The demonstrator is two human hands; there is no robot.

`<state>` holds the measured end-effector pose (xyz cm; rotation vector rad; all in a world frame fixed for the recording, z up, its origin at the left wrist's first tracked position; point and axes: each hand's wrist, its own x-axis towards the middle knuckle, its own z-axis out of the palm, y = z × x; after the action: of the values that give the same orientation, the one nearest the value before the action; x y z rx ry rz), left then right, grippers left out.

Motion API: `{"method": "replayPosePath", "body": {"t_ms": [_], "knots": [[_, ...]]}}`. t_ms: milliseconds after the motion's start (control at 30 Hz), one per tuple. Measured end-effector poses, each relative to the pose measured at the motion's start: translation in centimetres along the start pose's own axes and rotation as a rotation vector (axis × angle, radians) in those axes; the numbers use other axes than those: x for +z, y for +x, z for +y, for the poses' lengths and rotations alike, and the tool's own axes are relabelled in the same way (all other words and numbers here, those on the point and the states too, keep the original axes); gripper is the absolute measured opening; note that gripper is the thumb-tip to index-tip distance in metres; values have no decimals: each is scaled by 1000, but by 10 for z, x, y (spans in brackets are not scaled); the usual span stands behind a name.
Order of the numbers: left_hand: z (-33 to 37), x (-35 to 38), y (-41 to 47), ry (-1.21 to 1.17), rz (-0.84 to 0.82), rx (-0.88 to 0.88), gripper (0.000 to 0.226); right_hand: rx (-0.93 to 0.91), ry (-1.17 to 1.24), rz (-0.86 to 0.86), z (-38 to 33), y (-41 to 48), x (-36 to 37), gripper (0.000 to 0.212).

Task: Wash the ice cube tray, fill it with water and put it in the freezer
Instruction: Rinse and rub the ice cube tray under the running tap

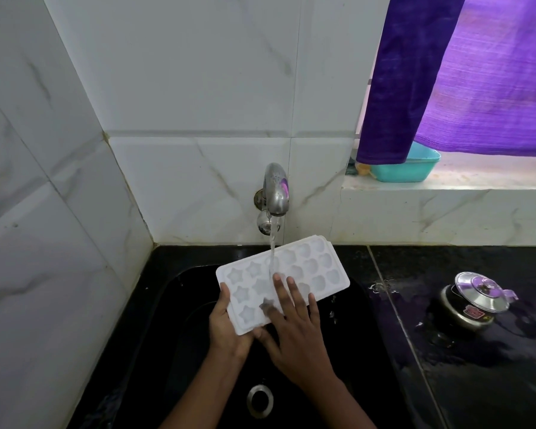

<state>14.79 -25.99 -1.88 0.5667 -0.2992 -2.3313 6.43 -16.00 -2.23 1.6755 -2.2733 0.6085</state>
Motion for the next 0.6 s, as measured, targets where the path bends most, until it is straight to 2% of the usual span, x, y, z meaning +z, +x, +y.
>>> {"method": "replayPosePath", "body": {"t_ms": [133,267,367,467,600], "knots": [[-5,-4,-2,-4,-13,5,64,39,25,-25,7,6,-6,30],[-2,1,0,-15,5,-10,68,-16,47,-81,1,-1,-5,44],[-3,-1,-1,-5,25,-34,70,81,260,-179,12,0,-14,47],[-8,-1,-4,-2,36,-67,69,199,395,-104,16,0,-24,44],[-16,5,-6,2,34,-123,68,212,296,-10,20,1,-31,30]]}}
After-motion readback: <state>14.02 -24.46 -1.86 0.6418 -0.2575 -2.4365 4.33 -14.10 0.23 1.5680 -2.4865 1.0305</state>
